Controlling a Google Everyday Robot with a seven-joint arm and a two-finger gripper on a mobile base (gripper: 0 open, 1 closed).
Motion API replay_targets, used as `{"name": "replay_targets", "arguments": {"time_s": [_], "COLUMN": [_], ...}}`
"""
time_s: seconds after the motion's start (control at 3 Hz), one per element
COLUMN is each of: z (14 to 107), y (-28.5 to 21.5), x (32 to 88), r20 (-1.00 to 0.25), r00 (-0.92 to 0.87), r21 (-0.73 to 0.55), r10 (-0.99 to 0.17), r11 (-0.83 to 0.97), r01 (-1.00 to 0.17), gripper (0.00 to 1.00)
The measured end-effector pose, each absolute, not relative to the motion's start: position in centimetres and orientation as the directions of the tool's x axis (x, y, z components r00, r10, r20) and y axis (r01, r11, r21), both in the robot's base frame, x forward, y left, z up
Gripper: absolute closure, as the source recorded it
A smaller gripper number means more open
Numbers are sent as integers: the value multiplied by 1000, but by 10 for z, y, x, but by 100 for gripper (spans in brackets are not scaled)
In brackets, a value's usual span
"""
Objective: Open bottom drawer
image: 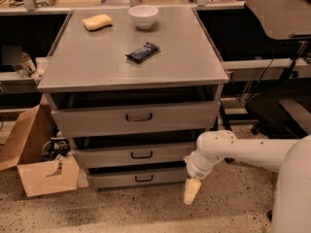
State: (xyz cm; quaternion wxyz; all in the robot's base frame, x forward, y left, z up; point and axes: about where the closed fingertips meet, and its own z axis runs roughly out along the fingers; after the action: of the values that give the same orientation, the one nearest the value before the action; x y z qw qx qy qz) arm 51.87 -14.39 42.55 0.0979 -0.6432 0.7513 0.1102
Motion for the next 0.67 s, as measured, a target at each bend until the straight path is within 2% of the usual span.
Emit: {"name": "replay_targets", "arguments": {"time_s": [0.33,0.67], "z": [366,367], "y": [-146,-146], "x": [540,540], "r20": [-327,-326], "r00": [-160,-159], "r21": [71,71], "r10": [-931,-932], "r11": [144,144], "r01": [-987,-987], "gripper": [0,0]}}
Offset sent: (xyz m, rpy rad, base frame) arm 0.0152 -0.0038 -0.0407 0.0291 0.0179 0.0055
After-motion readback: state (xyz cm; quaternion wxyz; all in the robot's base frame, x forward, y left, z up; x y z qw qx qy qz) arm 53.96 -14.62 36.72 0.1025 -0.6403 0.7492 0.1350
